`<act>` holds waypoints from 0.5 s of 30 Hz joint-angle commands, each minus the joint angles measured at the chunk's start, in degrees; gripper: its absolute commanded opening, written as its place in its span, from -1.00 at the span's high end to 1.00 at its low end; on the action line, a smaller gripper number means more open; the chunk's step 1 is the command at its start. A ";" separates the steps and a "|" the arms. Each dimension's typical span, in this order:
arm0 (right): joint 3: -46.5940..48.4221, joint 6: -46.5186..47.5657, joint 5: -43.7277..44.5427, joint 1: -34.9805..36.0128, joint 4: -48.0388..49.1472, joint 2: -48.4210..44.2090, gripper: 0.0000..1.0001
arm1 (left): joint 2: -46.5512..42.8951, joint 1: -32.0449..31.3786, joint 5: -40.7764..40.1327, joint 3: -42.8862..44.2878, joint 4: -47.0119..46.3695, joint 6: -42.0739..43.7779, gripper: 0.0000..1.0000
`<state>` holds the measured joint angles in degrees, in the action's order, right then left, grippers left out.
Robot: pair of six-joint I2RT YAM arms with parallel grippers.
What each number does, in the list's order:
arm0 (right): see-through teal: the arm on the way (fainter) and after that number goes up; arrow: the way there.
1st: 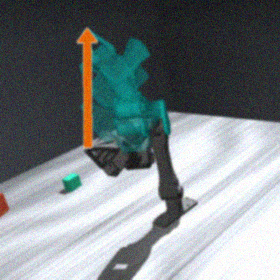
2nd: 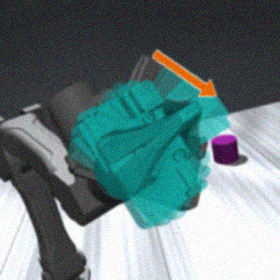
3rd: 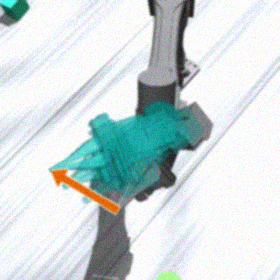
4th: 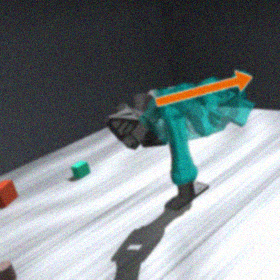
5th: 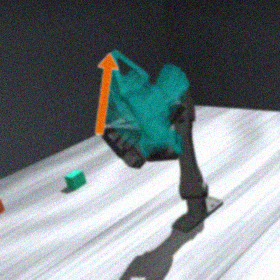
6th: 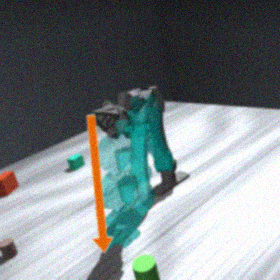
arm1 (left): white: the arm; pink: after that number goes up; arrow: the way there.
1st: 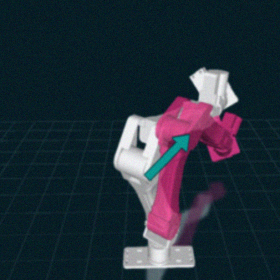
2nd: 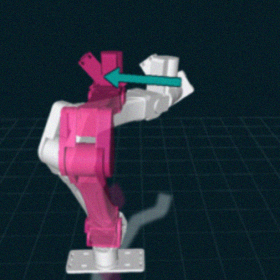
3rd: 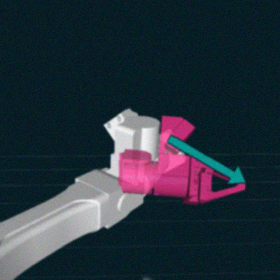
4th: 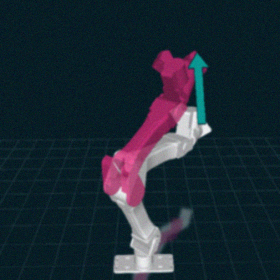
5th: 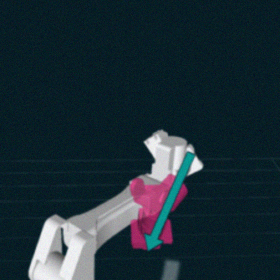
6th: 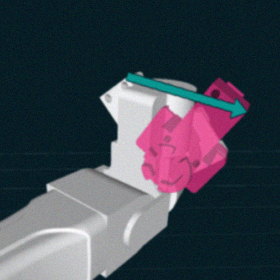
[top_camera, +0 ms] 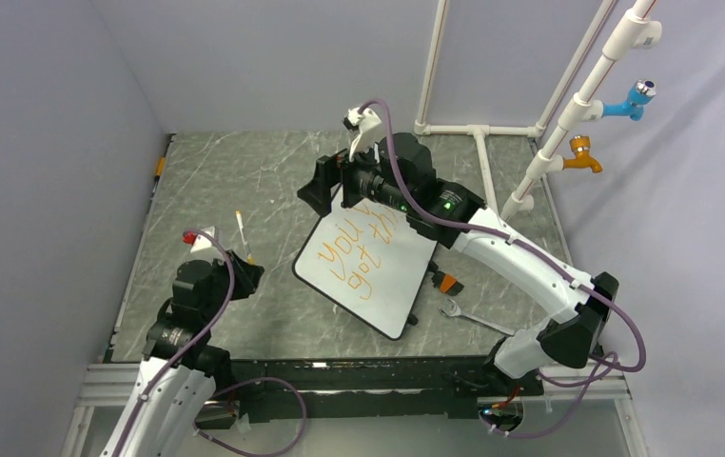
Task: Write a sentence on the whiteboard
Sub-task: Put down the whiteboard marker at the center of the board.
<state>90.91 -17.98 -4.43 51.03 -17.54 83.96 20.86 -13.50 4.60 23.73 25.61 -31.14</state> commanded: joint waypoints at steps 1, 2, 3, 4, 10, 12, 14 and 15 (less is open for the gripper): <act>-1.83 0.42 1.83 -0.21 2.28 -2.74 -0.99 | 2.10 -0.82 -4.20 -1.78 -0.34 -6.74 1.00; -2.52 0.34 1.93 -0.20 2.37 -2.87 -0.99 | 2.96 -1.25 -4.40 -2.65 -1.02 -7.37 1.00; -3.07 0.24 1.96 -0.16 2.48 -2.99 -0.99 | 3.87 -1.78 -4.42 -3.53 -2.01 -7.89 1.00; -3.63 0.08 2.11 -0.22 2.55 -3.16 -0.99 | 5.05 -2.44 -5.31 -4.24 -2.95 -8.29 1.00; -6.74 -0.01 3.71 -0.27 2.79 -4.38 -0.99 | 13.69 -5.80 -7.12 -7.42 -10.73 -8.96 1.00; -7.61 0.28 4.31 -0.39 2.84 -5.06 -0.99 | 16.52 -6.15 -6.87 -8.48 -13.05 -8.92 1.00; -8.50 0.40 4.33 -0.54 3.00 -5.72 -0.99 | 18.64 -6.42 -6.71 -9.37 -14.91 -8.86 1.00; -8.92 0.40 4.28 -0.62 3.03 -5.99 -0.99 | 19.35 -6.49 -6.83 -9.53 -15.46 -8.93 1.00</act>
<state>82.91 -18.02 -1.69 50.94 -17.17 81.28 37.78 -19.42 -1.39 15.00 17.39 -38.76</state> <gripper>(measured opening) 0.994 0.224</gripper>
